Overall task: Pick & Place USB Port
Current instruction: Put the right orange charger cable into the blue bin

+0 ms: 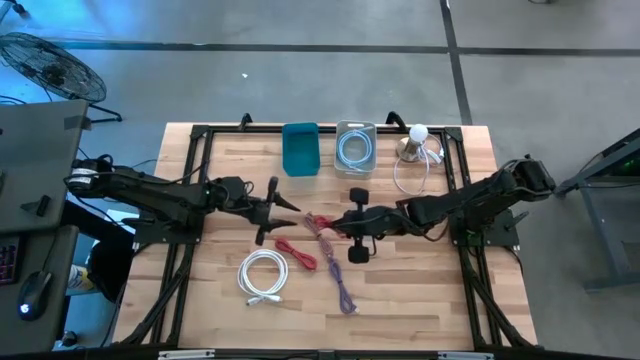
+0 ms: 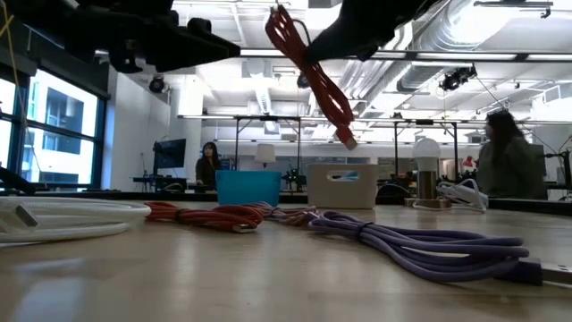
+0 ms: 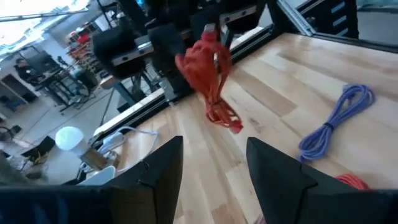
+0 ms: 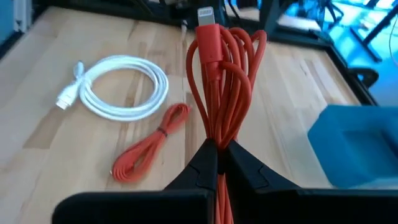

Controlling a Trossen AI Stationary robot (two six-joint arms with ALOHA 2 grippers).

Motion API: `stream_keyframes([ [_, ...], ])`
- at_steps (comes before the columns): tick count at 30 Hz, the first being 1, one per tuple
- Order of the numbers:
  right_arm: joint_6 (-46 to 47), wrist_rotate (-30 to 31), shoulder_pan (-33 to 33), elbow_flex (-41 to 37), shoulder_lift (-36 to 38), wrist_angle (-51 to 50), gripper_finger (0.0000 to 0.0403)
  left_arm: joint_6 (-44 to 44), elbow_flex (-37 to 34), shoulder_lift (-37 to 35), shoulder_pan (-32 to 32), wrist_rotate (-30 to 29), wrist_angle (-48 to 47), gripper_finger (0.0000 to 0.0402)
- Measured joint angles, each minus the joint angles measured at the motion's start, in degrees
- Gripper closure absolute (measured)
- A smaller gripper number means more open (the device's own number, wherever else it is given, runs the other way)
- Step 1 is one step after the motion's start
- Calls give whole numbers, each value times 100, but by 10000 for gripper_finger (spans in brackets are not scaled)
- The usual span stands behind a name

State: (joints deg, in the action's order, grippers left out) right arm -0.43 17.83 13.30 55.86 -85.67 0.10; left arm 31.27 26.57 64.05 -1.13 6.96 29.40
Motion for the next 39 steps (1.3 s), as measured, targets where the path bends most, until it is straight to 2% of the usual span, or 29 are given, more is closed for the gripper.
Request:
stream_keyframes([
  [10, -361, 19, -52, 0, -2, 232, 399, -26, 0, 34, 0, 55, 251, 228],
  [25, -735, -208, -204, 0, -2, 576, 399, -114, 0, 852, 2, 147, 1418, 229],
  [31, -736, -444, -322, 0, -4, 629, 399, -1, 2, 859, 0, -321, 1560, 229],
  [39, -760, -457, -356, 0, -6, 662, 399, -6, 2, 859, 0, -367, 1742, 229],
])
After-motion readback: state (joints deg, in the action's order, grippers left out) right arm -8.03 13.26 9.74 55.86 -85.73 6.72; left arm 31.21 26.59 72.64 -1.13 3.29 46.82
